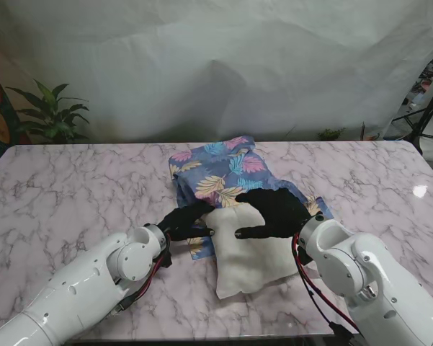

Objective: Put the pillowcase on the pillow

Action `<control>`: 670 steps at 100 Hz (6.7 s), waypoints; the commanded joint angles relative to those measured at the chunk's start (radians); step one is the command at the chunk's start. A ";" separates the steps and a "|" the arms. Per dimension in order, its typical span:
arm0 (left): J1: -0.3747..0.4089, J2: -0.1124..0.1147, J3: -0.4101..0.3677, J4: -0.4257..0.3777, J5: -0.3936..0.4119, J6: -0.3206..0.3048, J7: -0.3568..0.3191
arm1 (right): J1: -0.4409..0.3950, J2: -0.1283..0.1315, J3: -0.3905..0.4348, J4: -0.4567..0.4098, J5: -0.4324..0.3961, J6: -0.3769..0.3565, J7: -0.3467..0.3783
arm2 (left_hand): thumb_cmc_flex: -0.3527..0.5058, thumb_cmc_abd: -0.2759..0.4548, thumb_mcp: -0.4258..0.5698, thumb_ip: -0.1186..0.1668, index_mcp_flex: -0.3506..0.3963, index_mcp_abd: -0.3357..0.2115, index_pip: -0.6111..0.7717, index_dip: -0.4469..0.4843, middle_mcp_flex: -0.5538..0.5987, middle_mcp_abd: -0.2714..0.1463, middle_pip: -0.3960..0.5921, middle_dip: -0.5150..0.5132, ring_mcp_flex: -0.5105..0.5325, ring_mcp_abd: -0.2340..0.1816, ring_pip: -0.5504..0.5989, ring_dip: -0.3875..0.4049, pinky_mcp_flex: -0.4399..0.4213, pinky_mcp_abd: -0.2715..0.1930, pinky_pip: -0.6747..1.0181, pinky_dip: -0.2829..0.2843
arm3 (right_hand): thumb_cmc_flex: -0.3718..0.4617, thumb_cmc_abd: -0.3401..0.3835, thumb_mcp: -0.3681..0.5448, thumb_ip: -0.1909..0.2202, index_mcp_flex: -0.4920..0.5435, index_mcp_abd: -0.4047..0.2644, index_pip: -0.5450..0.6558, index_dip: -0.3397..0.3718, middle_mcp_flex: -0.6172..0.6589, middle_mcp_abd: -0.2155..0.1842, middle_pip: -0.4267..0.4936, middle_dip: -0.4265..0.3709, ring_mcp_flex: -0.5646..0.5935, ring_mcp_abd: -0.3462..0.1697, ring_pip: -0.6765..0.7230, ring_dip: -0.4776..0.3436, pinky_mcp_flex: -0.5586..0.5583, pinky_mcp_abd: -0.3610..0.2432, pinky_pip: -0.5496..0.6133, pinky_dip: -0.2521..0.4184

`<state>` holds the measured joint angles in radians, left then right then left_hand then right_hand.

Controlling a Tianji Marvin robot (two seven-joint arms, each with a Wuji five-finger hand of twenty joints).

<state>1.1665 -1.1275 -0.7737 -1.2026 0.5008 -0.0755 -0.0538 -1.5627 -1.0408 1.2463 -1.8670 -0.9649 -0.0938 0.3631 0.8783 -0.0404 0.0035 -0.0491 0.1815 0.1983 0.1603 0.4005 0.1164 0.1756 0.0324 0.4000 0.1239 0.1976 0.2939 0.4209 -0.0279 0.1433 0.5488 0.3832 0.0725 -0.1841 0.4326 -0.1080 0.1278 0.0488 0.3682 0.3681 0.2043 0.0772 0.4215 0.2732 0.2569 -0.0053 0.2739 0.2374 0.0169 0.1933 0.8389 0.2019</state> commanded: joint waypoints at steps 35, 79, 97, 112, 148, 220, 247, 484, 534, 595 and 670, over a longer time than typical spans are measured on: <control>-0.013 -0.005 -0.006 -0.003 0.006 0.029 -0.017 | 0.057 0.033 -0.072 0.269 -0.059 -0.226 -0.111 | 0.021 0.025 -0.009 0.034 -0.015 -0.008 0.029 0.017 -0.014 0.030 0.010 0.020 -0.038 -0.004 0.005 0.007 -0.015 -0.022 0.020 -0.008 | -0.168 -0.165 0.214 -0.062 0.048 0.017 -0.462 -0.416 -0.062 -0.044 -0.368 -0.079 -0.143 -0.039 -0.164 -0.113 -0.126 -0.010 -0.151 -0.184; -0.014 -0.022 -0.013 -0.051 0.004 0.069 0.028 | 0.247 0.017 -0.373 0.475 -0.131 -0.018 -0.321 | 0.022 0.028 -0.010 0.035 -0.014 -0.008 0.032 0.017 -0.015 0.028 0.012 0.024 -0.037 -0.006 0.010 0.009 -0.012 -0.021 0.022 -0.008 | -0.024 -0.304 0.234 -0.065 0.048 -0.008 -0.462 -0.416 -0.045 -0.031 -0.258 0.117 0.025 0.096 -0.061 -0.059 0.056 0.183 -0.015 -0.122; 0.005 -0.015 -0.036 -0.081 0.024 0.070 0.030 | 0.309 -0.002 -0.481 0.504 -0.067 0.207 -0.288 | 0.021 0.029 -0.010 0.035 -0.011 -0.009 0.034 0.017 -0.014 0.028 0.013 0.026 -0.035 -0.006 0.012 0.010 -0.011 -0.021 0.023 -0.007 | -0.022 -0.259 0.216 -0.049 0.047 0.009 -0.455 -0.409 -0.029 -0.020 -0.155 0.032 0.141 0.128 -0.041 -0.045 0.177 0.213 0.068 -0.046; 0.029 0.001 -0.073 -0.109 0.054 0.075 0.004 | 0.301 0.000 -0.487 0.461 -0.035 0.354 -0.172 | 0.021 0.029 -0.011 0.034 0.001 -0.011 0.041 0.019 -0.003 0.028 0.015 0.027 -0.033 -0.006 0.018 0.012 -0.009 -0.018 0.024 -0.007 | -0.008 -0.220 0.194 -0.045 0.049 0.039 -0.457 -0.411 -0.027 -0.006 -0.113 0.022 0.196 0.134 -0.018 -0.032 0.241 0.183 0.124 -0.007; -0.060 0.017 -0.006 0.053 0.037 0.039 -0.093 | 0.228 0.006 -0.422 0.379 -0.078 0.435 -0.116 | 0.233 -0.005 0.047 0.022 -0.006 -0.050 0.095 0.017 0.009 -0.001 0.060 0.042 -0.020 -0.011 0.041 0.011 -0.004 -0.032 0.045 -0.011 | 0.013 -0.195 0.164 -0.032 0.048 0.038 -0.435 -0.390 -0.027 0.017 -0.044 0.011 0.228 0.141 -0.004 -0.019 0.270 0.168 0.156 0.030; -0.286 -0.126 0.167 0.289 -0.170 0.259 -0.011 | 0.198 -0.013 -0.402 0.334 -0.070 0.372 -0.236 | -0.035 -0.001 -0.017 0.022 -0.047 0.090 -0.178 -0.147 -0.016 0.051 -0.018 -0.080 -0.062 0.014 -0.082 0.014 -0.023 -0.035 -0.020 -0.039 | 0.103 -0.230 0.137 -0.026 0.009 0.011 -0.360 0.190 -0.028 -0.029 0.295 0.080 0.345 0.088 0.042 0.008 0.340 0.153 0.180 0.054; -0.390 -0.162 0.303 0.431 -0.233 0.129 -0.138 | 0.186 -0.019 -0.384 0.339 -0.043 0.347 -0.273 | 0.098 -0.122 0.017 0.029 0.032 -0.058 -0.074 -0.065 -0.013 0.003 0.005 -0.053 -0.056 -0.013 -0.073 0.041 -0.017 -0.072 -0.065 -0.034 | 0.281 -0.329 0.098 -0.019 -0.012 -0.052 0.281 0.006 0.172 -0.061 0.331 0.099 0.541 0.035 0.064 0.048 0.494 0.135 0.234 0.069; -0.295 -0.132 0.314 0.484 -0.042 -0.228 0.122 | 0.338 -0.087 -0.530 0.671 0.068 0.207 -0.653 | 0.235 -0.280 0.544 -0.148 0.403 -0.294 1.012 0.560 0.901 -0.108 0.559 0.314 0.661 -0.058 0.431 0.235 0.499 -0.051 0.651 0.121 | 0.706 -0.654 0.741 -0.146 0.795 -0.421 0.798 -0.246 0.926 -0.150 0.373 0.162 1.056 -0.085 0.532 0.338 1.092 -0.401 0.639 0.289; -0.169 -0.057 0.178 0.287 0.020 -0.313 0.127 | 0.301 -0.133 -0.396 0.569 0.121 0.427 -0.736 | 0.216 -0.300 0.583 -0.160 0.423 -0.291 1.005 0.573 0.929 -0.099 0.579 0.319 0.703 -0.043 0.459 0.246 0.541 -0.031 0.692 0.131 | 0.705 -0.632 0.747 -0.145 0.856 -0.337 0.813 -0.292 0.952 -0.059 0.360 0.283 1.063 -0.062 0.679 0.442 1.111 -0.441 0.709 0.370; -0.006 -0.025 0.012 0.097 0.046 -0.470 0.167 | 0.318 -0.175 -0.361 0.613 0.217 0.546 -0.788 | 0.205 -0.310 0.611 -0.168 0.433 -0.287 1.003 0.584 0.940 -0.093 0.592 0.332 0.709 -0.040 0.471 0.260 0.543 -0.037 0.696 0.127 | 0.707 -0.630 0.751 -0.148 0.848 -0.321 0.817 -0.276 0.952 -0.034 0.378 0.288 1.065 -0.061 0.710 0.450 1.119 -0.450 0.733 0.384; 0.141 -0.033 -0.089 -0.077 -0.017 -0.576 0.203 | 0.356 -0.164 -0.383 0.669 0.183 0.536 -0.779 | 0.194 -0.322 0.645 -0.174 0.446 -0.279 0.998 0.594 0.951 -0.087 0.587 0.339 0.718 -0.032 0.468 0.266 0.555 -0.035 0.694 0.122 | 0.694 -0.625 0.763 -0.150 0.840 -0.335 0.819 -0.257 0.941 -0.042 0.395 0.275 1.063 -0.067 0.710 0.440 1.118 -0.456 0.733 0.385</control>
<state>1.2977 -1.1507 -0.8601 -1.2584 0.4836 -0.6455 0.1399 -1.2054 -1.2199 0.8757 -1.2204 -0.7669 0.4577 -0.4341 1.0507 -0.3918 0.5748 -0.2194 0.5176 0.0094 1.0443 0.9080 1.0160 0.0963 0.5859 0.7243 0.8161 0.1498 0.7634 0.6795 0.5126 0.1223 1.2100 0.4961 0.6346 -0.9015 1.0444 -0.3234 0.9247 -0.2614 1.0640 0.0599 1.1166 -0.0179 0.7370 0.5355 1.2128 -0.0405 0.5194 0.6136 1.0446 0.1805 0.9347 0.4812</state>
